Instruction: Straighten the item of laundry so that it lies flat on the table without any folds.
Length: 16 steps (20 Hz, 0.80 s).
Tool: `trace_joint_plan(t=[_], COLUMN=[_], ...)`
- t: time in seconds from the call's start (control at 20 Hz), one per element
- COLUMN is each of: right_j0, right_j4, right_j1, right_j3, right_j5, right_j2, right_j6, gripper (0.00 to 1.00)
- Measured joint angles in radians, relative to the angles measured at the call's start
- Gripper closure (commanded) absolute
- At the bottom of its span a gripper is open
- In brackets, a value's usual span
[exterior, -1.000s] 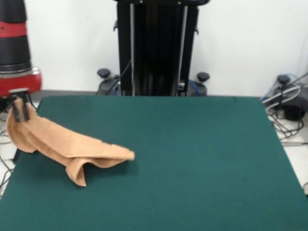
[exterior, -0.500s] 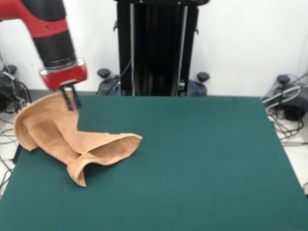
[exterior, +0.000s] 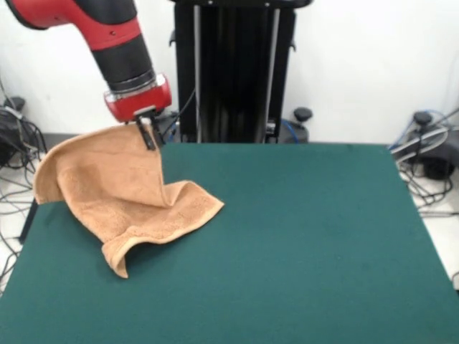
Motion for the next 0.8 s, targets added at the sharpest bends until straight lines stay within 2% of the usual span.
trace_joint_plan(t=[0.8], right_j0=[0.004], right_j4=[0.059], right_j1=[-0.069], right_j3=[0.157], right_j5=[-0.066], right_j2=[-0.074], right_j6=[0.000], gripper=[1.00])
